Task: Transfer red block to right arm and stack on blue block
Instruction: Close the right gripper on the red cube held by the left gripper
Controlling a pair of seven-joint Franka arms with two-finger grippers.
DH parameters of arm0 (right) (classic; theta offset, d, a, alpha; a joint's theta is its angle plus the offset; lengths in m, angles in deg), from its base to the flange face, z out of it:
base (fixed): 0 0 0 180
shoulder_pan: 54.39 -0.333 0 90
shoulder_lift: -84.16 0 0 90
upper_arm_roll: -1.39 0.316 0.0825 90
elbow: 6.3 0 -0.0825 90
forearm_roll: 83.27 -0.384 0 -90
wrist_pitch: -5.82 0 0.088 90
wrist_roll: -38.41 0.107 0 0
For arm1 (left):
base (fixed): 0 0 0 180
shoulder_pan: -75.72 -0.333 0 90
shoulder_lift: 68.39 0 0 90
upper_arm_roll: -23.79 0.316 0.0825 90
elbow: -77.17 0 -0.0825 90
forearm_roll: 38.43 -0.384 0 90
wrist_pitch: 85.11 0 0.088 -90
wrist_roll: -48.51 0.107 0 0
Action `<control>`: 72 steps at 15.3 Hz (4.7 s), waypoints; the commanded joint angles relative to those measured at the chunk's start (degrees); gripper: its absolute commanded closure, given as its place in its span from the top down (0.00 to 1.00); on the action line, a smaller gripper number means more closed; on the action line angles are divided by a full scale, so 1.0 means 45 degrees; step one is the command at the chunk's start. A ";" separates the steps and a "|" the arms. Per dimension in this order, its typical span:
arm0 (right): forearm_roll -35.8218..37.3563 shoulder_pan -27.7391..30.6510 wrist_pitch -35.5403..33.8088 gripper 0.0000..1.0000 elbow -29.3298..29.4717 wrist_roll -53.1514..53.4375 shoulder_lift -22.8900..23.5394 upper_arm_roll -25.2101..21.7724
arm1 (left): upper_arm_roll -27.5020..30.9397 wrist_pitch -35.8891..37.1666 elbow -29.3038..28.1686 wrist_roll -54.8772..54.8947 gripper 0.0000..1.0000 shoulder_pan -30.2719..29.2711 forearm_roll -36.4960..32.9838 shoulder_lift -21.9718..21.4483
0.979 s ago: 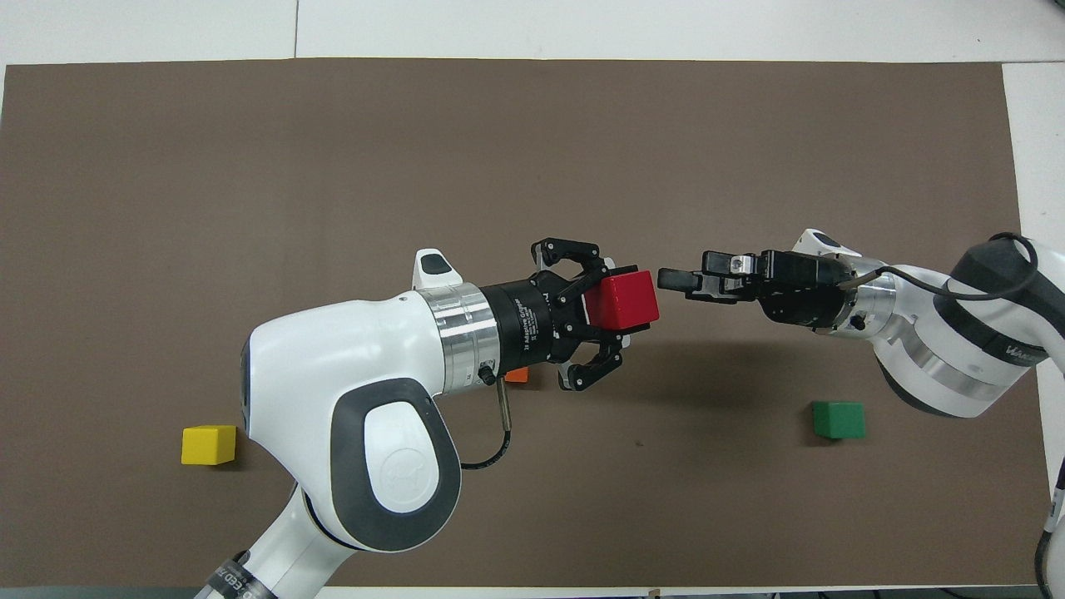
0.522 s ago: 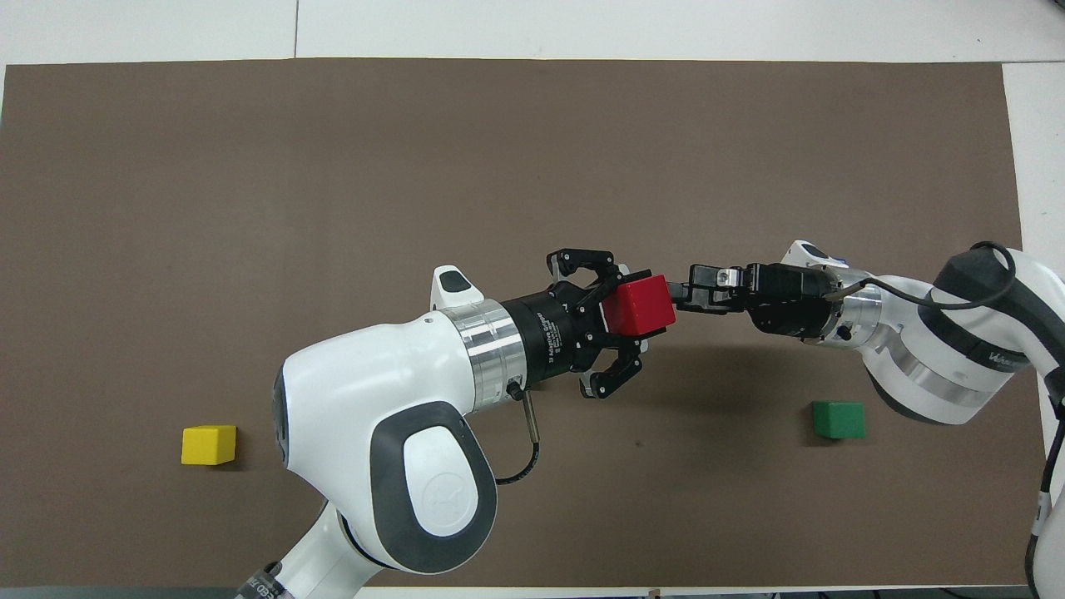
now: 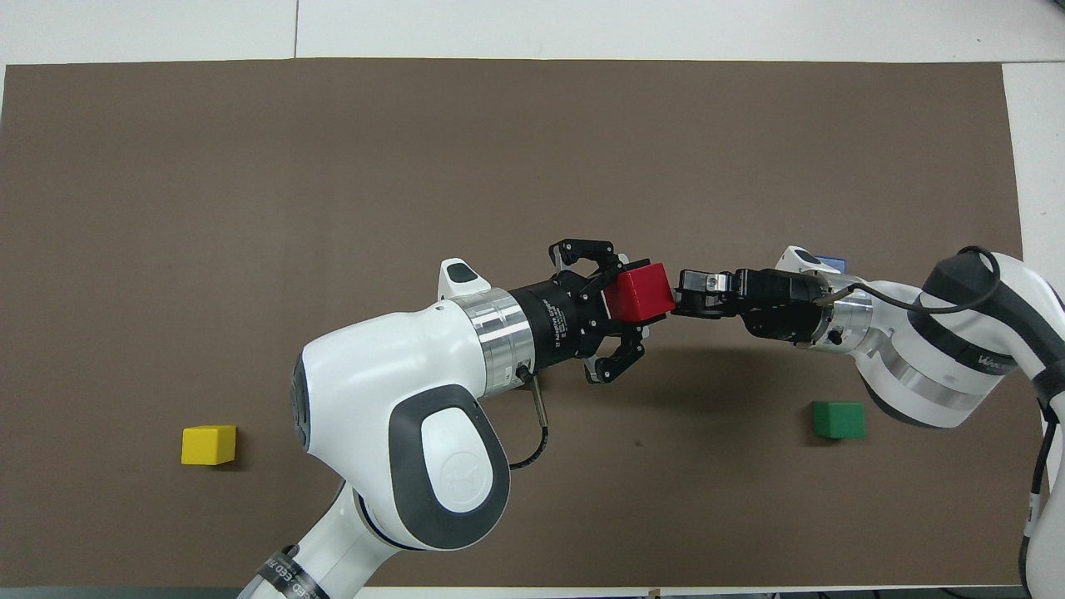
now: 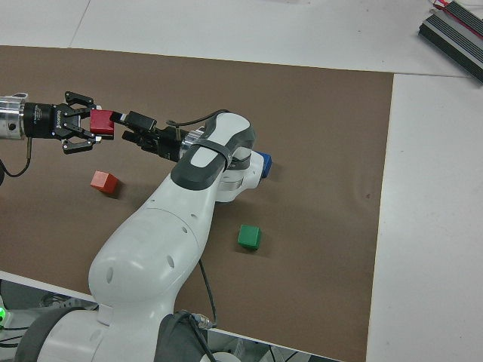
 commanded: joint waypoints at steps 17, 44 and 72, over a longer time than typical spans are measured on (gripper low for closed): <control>-0.2326 -0.1121 -0.1057 1.00 0.0174 -0.1112 0.0965 -0.0010 | 0.0007 -0.0207 0.0177 -0.0037 0.00 0.0270 0.1049 0.0083; -0.0804 -0.0460 -0.1171 0.99 0.0098 -0.1619 0.1200 0.0049 | 0.0026 -0.0383 -0.0077 0.0022 0.00 0.0427 0.1088 0.0005; -0.0470 -0.0576 -0.0624 0.00 0.0176 -0.1463 0.1180 0.0049 | 0.0007 -0.1613 -0.0174 -0.0017 1.00 0.0935 0.1088 0.0083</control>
